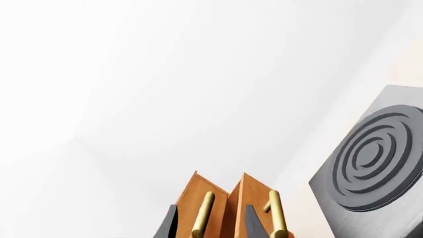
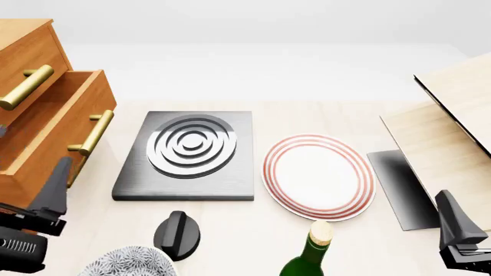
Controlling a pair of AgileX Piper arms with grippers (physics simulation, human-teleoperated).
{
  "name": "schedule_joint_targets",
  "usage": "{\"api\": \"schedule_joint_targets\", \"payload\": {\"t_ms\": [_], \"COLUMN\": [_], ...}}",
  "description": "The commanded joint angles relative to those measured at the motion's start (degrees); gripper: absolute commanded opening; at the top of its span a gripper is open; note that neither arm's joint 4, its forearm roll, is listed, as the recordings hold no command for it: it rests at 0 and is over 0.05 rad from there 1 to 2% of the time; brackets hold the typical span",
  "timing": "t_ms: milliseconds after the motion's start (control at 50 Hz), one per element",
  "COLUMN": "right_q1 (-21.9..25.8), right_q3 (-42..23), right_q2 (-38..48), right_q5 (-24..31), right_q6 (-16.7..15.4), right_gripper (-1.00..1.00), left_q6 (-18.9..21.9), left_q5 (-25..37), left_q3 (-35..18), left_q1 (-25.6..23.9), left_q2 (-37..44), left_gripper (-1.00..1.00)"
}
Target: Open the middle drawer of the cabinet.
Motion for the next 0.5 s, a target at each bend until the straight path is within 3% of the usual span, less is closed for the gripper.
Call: {"api": "schedule_joint_targets", "payload": {"t_ms": [20, 220, 500], "right_q1": [0.03, 0.04, 0.04], "right_q3": [0.01, 0.01, 0.01], "right_q2": [-0.17, -0.18, -0.17], "right_q5": [0.02, 0.02, 0.02], "right_q6": [0.12, 0.13, 0.12], "right_gripper": [1.00, 1.00, 1.00], "left_q6": [-3.52, -7.81, -17.99], "left_q5": [14.74, 22.80, 36.84], "left_q3": [-3.90, -8.99, -20.56], "left_q1": [0.06, 0.65, 1.42], "left_q2": [-13.51, -16.91, -16.06], "left_gripper": [1.00, 1.00, 1.00]}}
